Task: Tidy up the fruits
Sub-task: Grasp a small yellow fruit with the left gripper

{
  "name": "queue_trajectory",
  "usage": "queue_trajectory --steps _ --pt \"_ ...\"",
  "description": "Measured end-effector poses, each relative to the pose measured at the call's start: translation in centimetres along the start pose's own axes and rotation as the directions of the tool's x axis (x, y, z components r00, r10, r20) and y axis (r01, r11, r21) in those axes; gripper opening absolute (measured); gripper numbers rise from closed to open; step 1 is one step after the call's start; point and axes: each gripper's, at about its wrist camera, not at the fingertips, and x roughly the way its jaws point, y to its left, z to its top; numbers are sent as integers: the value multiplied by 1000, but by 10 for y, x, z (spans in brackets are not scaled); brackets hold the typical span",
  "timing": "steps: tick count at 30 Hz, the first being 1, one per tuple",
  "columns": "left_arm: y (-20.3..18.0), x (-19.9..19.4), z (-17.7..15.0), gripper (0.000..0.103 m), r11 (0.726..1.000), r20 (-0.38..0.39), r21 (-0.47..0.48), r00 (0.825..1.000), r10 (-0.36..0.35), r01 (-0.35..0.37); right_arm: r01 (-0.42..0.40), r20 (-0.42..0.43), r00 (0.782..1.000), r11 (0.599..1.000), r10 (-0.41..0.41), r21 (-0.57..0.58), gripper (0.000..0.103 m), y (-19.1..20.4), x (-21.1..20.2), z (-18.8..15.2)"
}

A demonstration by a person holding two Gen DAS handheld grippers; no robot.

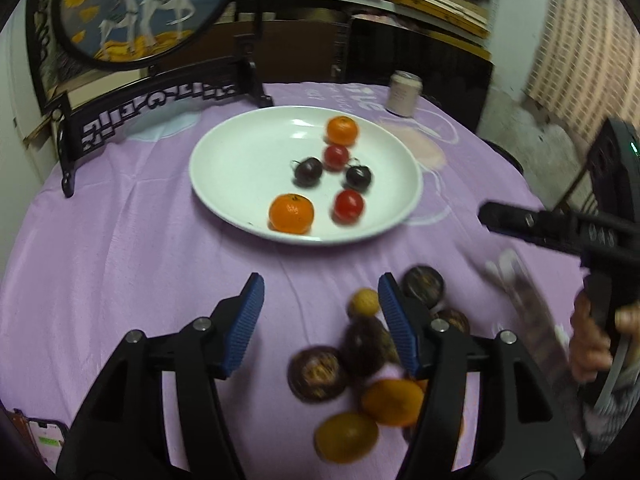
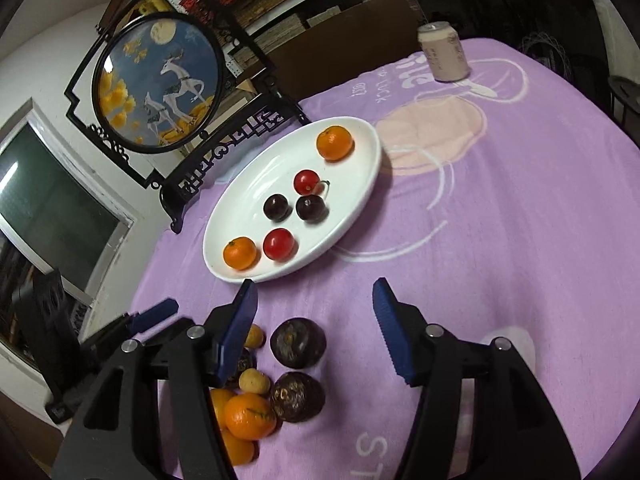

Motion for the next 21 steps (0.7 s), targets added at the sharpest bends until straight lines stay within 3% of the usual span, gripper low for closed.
queue_trajectory --steps 9,16,17,18,20,21 --pt "-13 17 -4 61 998 -41 56 999 -8 10 -14 -15 1000 997 15 71 60 -13 1 4" --pt "-27 41 1 60 995 -121 97 993 -12 24 -20 -3 1000 996 20 83 60 -14 -4 6" --pt "-27 45 2 55 995 -135 93 991 -19 32 -22 -3 1000 996 22 86 60 -15 -4 6" --pt "-26 51 2 44 996 -157 82 987 -27 40 -23 -4 1000 996 24 90 60 -16 -4 6" --pt "-21 62 2 34 996 -205 51 977 -58 70 -28 -7 1000 995 29 100 60 -17 -4 7" --pt "-19 66 2 34 995 -214 37 974 -78 88 -31 -9 999 994 32 103 60 -18 -4 7"
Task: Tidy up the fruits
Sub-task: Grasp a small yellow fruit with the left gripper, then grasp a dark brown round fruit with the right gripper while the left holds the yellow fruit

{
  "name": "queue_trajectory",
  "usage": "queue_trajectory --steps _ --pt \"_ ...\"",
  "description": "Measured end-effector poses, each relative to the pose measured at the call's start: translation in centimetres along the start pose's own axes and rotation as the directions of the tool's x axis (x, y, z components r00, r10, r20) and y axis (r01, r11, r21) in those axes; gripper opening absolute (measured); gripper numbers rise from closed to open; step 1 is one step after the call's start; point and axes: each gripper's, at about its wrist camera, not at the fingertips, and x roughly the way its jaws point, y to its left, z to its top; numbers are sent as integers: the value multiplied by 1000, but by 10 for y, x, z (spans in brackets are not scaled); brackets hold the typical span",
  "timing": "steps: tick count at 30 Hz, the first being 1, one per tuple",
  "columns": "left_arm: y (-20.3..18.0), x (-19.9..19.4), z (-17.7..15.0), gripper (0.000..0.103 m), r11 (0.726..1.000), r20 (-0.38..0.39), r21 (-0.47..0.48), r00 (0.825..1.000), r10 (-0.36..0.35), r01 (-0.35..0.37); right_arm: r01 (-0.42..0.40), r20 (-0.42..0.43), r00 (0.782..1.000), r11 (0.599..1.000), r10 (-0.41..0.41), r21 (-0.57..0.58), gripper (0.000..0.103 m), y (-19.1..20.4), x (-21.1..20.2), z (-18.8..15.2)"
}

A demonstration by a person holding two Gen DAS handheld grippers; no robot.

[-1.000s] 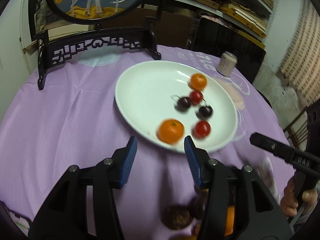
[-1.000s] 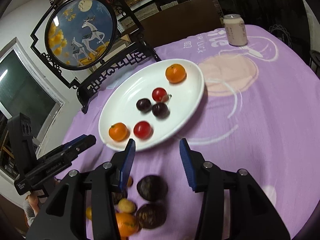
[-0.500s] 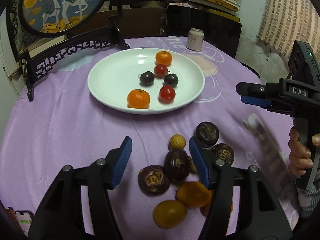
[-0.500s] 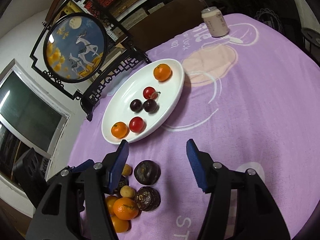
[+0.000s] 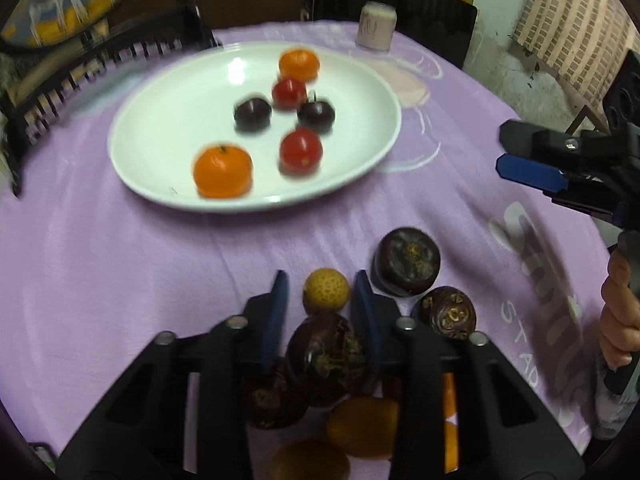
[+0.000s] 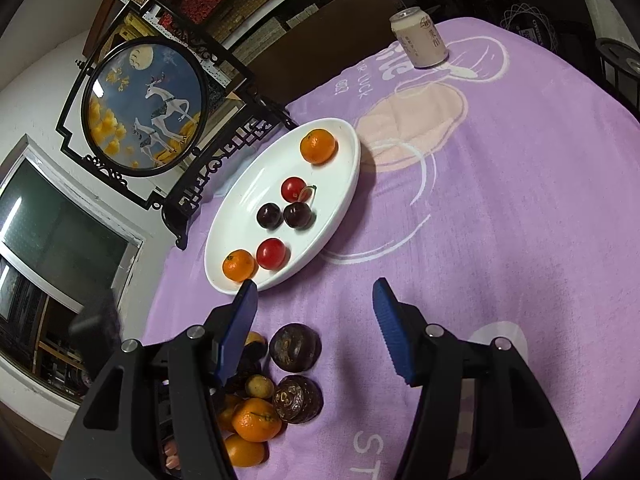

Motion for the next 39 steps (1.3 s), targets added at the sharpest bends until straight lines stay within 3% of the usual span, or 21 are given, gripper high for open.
queue_trajectory --steps 5,8,13,23,29,39 --pt "5 1 -1 31 999 -5 -22 999 -46 46 -3 -5 1000 1000 3 2 60 0 0 0" --pt "14 -4 -1 24 997 5 -50 999 -52 53 -3 -5 1000 1000 3 3 60 0 0 0" --pt "40 -23 -5 24 992 55 -102 995 86 -80 -3 -15 1000 1000 3 -14 60 3 1 -2" --pt "65 -21 -8 24 974 53 -193 990 132 -120 21 -138 989 985 -45 -174 60 28 27 -21" --pt "61 -17 -11 24 973 65 -182 986 154 -140 59 -138 985 958 -102 -282 57 43 40 -38" --pt "58 -17 -11 24 972 76 -177 982 171 -156 169 -88 968 871 -235 -461 43 58 68 -64"
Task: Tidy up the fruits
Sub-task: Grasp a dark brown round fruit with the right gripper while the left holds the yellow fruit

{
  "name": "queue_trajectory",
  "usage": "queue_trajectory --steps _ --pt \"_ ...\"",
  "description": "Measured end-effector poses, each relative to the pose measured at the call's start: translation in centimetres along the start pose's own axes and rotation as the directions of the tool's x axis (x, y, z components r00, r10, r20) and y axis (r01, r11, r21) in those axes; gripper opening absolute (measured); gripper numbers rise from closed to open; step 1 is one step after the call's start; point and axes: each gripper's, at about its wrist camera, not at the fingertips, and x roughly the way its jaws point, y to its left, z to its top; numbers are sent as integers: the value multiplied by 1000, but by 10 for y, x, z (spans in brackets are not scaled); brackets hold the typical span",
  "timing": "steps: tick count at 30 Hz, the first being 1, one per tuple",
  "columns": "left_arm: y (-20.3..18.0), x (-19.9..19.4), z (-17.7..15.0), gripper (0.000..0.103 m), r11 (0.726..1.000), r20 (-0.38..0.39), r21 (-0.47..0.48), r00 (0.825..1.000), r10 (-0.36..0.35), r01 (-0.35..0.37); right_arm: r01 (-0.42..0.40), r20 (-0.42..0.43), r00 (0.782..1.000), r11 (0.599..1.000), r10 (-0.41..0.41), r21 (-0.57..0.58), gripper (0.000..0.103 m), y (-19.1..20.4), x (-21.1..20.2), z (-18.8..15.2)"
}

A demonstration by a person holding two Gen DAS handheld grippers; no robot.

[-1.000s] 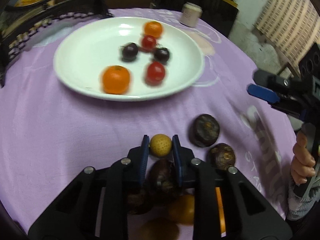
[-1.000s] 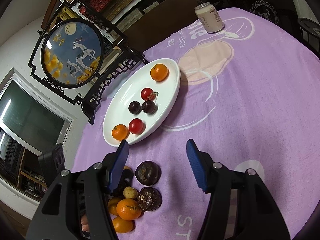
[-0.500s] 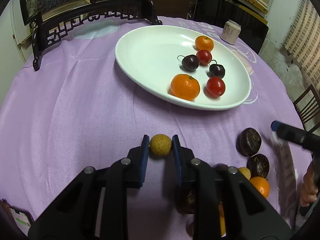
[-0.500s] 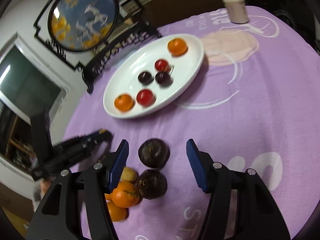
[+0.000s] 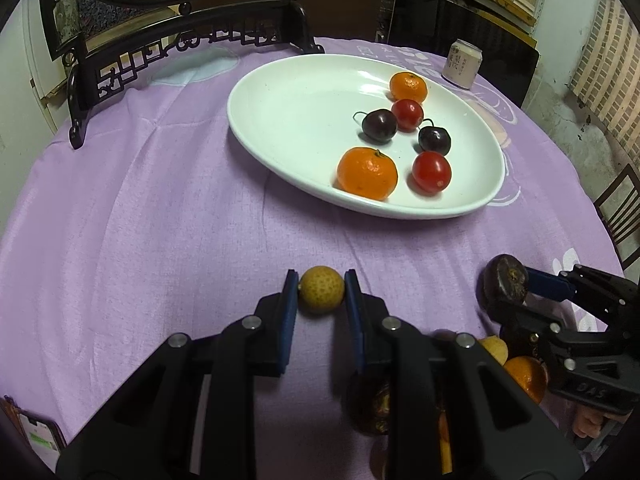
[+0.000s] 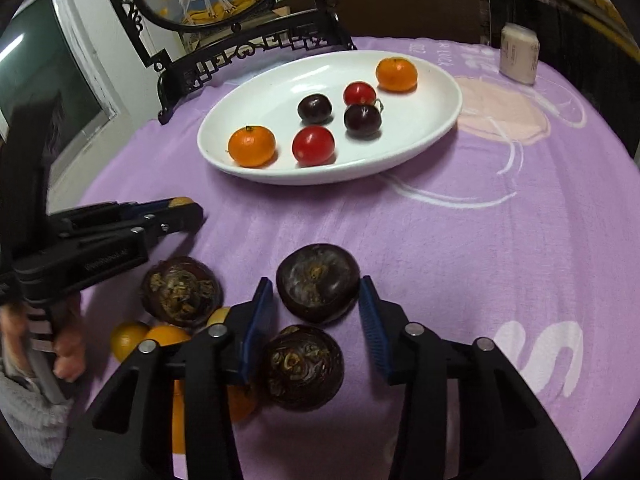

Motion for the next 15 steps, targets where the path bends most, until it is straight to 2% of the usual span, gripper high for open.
queue_trajectory --steps 7,15 --pt "2 -1 0 24 1000 1 -4 1000 -10 10 -13 16 1000 999 12 43 41 -9 -4 2" --pt "11 -19 5 24 999 48 -33 998 -28 29 -39 99 995 989 25 139 41 -38 -30 10"
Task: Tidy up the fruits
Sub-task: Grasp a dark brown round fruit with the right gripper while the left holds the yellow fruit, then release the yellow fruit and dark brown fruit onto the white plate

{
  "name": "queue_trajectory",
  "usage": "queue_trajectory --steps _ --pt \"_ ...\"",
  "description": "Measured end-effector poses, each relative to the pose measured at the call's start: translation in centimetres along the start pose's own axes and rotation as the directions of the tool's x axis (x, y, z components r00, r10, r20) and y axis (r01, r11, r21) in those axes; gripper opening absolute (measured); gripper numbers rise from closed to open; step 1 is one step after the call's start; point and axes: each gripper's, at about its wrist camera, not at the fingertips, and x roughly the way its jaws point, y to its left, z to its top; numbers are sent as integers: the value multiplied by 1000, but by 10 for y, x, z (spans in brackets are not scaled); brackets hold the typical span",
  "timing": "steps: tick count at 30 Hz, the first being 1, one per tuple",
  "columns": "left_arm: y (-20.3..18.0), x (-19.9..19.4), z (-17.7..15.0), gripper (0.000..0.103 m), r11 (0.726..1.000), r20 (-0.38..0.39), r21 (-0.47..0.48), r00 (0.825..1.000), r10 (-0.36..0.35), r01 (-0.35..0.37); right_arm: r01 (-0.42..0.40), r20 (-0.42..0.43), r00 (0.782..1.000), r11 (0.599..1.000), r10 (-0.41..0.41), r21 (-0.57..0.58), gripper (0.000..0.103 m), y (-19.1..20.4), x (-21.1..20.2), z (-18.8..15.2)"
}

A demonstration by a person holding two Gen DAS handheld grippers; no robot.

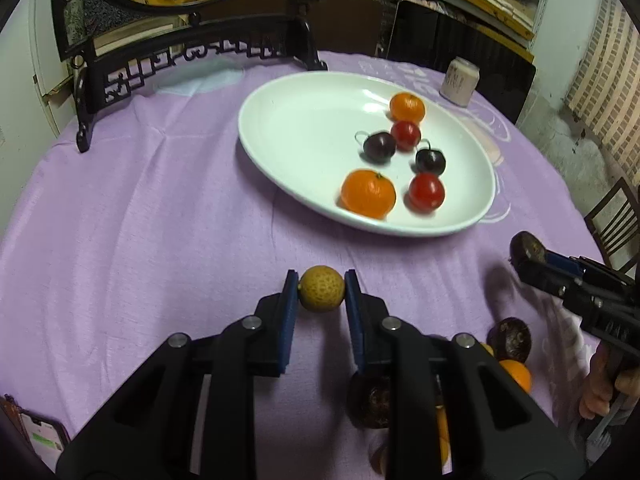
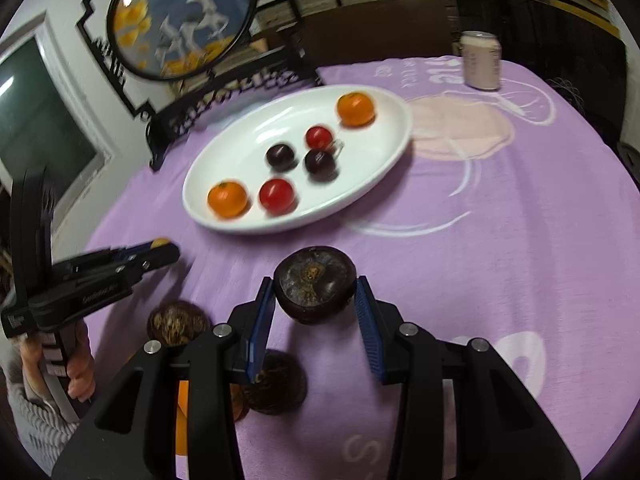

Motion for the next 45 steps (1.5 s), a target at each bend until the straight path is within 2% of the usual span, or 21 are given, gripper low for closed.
queue_trajectory --steps 6,12,16,17,18,20,28,30,32,33,34,36,40,45 --pt "7 -20 21 24 995 44 -54 996 -82 85 -63 80 995 994 56 91 41 -18 -23 19" --pt "-3 -9 62 24 1000 81 -23 997 -16 18 -31 91 996 997 24 75 41 -10 -9 51" --pt "-2 15 76 24 998 66 -53 997 -40 43 12 71 997 998 -16 54 41 -5 21 69" --pt "-3 21 77 29 997 58 -56 997 -41 45 9 68 998 999 -13 50 42 -4 25 71" --pt "-4 25 76 40 998 50 -48 998 -39 42 1 65 998 998 -4 56 42 -4 31 72" --pt "-6 30 74 47 999 49 -24 999 -21 22 -20 54 998 998 16 63 42 -5 34 71" --pt "-1 19 61 49 999 56 -37 998 -14 17 -70 73 995 995 66 64 43 -3 14 61" --pt "0 13 54 59 999 63 -34 998 -4 6 -67 60 996 996 64 63 43 -1 9 53" --pt "-1 5 44 63 1000 68 -27 998 4 -3 -73 49 996 995 69 67 43 0 6 46" --pt "-1 2 39 64 1000 66 -21 998 5 -3 -77 45 996 995 74 68 45 0 3 42" --pt "-3 -2 33 65 1000 61 -9 998 3 -3 -80 45 996 994 77 69 53 1 -1 37" --pt "-6 -10 21 68 1000 58 9 998 -6 5 -80 62 995 994 75 80 63 0 -12 27" --pt "-15 -25 0 71 997 55 68 998 -31 28 -111 77 992 990 104 85 63 -1 -29 12" --pt "-26 -42 -26 79 989 65 147 997 -31 21 -118 92 990 987 108 112 66 -8 -42 -2"
